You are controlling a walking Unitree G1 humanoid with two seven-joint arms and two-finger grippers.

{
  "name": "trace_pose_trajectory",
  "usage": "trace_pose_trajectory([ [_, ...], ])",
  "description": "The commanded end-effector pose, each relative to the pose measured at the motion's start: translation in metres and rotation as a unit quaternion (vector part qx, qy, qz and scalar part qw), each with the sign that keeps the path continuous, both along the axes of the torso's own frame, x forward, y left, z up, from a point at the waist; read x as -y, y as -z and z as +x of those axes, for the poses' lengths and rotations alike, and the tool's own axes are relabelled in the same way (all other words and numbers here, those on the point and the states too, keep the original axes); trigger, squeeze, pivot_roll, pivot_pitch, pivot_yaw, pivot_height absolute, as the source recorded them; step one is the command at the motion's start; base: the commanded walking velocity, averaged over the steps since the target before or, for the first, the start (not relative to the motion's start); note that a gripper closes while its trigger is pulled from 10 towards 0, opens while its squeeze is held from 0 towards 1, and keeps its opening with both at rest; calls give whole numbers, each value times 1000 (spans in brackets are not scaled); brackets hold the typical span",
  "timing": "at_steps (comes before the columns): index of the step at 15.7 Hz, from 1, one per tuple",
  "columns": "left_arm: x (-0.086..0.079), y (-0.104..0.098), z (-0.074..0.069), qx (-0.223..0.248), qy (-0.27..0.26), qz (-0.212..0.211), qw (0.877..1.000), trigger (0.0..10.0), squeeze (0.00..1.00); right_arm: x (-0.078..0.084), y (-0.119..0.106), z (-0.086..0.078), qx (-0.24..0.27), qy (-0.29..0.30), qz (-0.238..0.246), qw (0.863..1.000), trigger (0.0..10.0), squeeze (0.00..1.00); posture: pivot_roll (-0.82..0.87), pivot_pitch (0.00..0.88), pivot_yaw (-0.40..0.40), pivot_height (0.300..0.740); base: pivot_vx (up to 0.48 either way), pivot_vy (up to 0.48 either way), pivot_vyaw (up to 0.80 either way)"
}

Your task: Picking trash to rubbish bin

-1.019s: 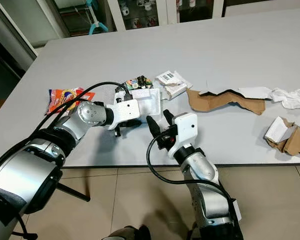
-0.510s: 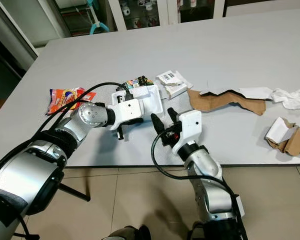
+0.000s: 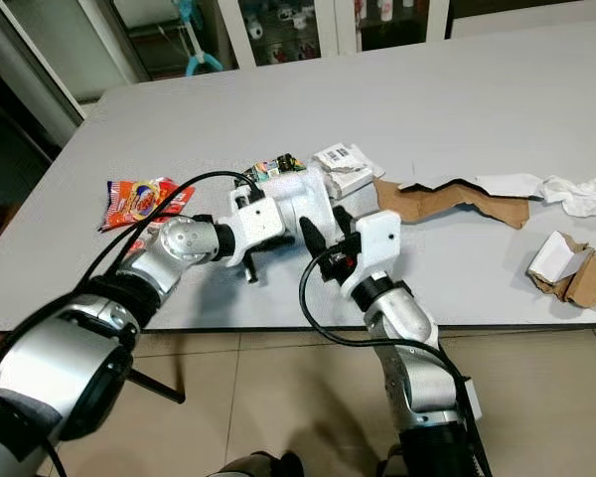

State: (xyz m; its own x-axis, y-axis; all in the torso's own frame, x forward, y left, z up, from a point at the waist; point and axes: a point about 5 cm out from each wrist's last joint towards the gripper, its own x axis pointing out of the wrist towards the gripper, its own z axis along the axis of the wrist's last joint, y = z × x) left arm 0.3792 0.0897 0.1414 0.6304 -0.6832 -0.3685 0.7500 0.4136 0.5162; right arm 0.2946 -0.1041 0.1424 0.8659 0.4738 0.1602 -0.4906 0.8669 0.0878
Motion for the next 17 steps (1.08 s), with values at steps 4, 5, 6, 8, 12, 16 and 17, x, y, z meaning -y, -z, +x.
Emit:
trace_pose_trajectory([
  [4,-14,-11,3,70,-73,-91,991,10000,0,3,-3,9,6,14,4,1000,10000,0,-48,50,192,740,0,0,0],
  [5,-17,-13,3,92,-98,-111,985,10000,0,4,-5,11,10,22,7,1000,10000,0,-42,47,188,740,0,0,0],
  [6,-19,-13,3,107,-122,-130,978,10000,0,5,-5,12,10,29,8,999,10000,0,-37,42,185,740,0,0,0],
  [8,-29,-8,-2,124,-227,-229,939,10000,0,7,-7,18,14,63,7,998,10000,0,-32,38,183,740,0,0,0],
  [12,-30,11,-24,144,-292,-306,895,10000,0,7,-14,26,21,88,23,996,10000,0,-11,23,173,740,0,0,0],
  [16,-30,11,-34,165,-312,-326,877,10000,0,9,-17,34,25,119,32,992,10000,0,6,6,165,740,0,0,0],
  [17,-34,10,-33,170,-323,-327,872,10000,0,10,-16,34,26,123,32,992,10000,0,4,3,165,740,0,0,0],
])
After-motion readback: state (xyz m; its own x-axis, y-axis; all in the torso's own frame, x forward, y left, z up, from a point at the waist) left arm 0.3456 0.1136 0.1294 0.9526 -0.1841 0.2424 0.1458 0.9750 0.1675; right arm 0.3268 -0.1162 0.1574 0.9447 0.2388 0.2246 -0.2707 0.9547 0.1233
